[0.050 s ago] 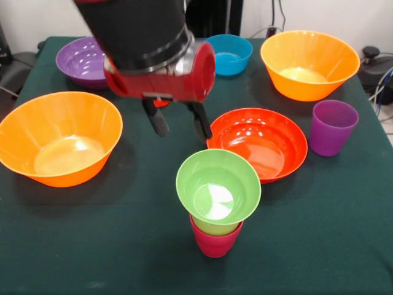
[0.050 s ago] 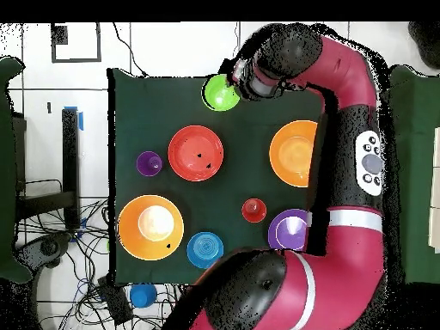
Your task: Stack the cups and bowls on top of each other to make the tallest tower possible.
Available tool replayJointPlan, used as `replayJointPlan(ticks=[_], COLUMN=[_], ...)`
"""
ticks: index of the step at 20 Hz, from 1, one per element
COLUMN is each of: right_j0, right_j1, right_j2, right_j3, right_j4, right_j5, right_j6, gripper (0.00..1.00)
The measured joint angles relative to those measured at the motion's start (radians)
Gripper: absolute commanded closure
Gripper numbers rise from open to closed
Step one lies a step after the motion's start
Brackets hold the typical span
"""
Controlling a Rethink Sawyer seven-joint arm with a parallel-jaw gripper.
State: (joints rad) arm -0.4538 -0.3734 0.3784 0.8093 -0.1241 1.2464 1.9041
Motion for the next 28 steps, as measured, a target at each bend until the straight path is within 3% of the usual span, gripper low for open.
replayJointPlan(ticks=[5,14,22,28], right_j0=[0.010,0.017,0.032,0.052], right_j1=[-0.078,-0.250,-0.294,-0.319], right_j2=[-0.031,-0.059,-0.060,-0.059], right_j3=[0.084,0.317,0.436,0.563], right_j4=[-0.028,-0.082,-0.111,-0.163], right_j5=[-0.042,-0.155,-0.249,-0.407], right_j6=[0.000,0.000,0.000,0.000], gripper=[0.00,0.00,0.00,0.00])
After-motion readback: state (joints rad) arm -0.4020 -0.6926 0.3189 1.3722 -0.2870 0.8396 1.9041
